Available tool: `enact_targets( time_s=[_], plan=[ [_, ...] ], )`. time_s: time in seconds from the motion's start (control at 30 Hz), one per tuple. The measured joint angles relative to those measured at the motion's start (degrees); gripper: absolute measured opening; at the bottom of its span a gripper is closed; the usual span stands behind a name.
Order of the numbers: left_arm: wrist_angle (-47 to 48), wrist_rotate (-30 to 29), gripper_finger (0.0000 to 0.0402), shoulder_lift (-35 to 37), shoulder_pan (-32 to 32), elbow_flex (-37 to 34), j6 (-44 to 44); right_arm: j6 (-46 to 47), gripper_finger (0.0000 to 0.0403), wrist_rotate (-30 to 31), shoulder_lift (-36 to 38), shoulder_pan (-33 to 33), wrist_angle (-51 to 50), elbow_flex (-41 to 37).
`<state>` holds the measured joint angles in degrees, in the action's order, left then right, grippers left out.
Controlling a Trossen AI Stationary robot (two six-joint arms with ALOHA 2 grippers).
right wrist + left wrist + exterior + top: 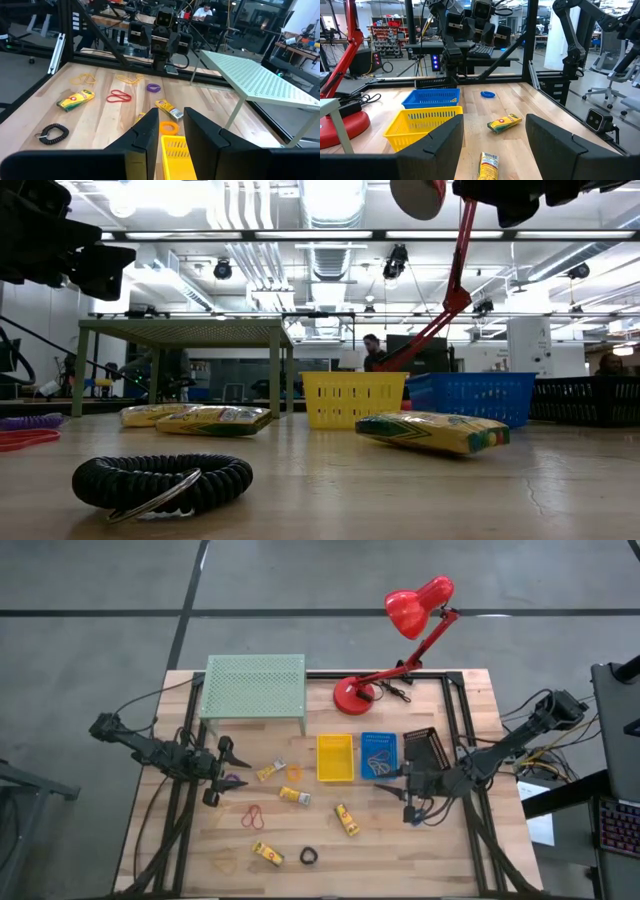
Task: Pick & Place Office Desk Supplies
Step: Put the red rubber band into the blue basket
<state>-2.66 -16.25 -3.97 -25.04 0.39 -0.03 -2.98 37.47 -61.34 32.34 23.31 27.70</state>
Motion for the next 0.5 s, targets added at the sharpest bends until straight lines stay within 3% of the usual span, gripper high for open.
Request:
enact_targets(
  time_s=[0.5],
  plan=[
    [-1.0, -0.2, 0.0219, 0.0, 0.0, 0.0, -3.2, 0.0, 0.0073, 0.0, 0.0, 0.0, 0.0, 0.0]
  ],
)
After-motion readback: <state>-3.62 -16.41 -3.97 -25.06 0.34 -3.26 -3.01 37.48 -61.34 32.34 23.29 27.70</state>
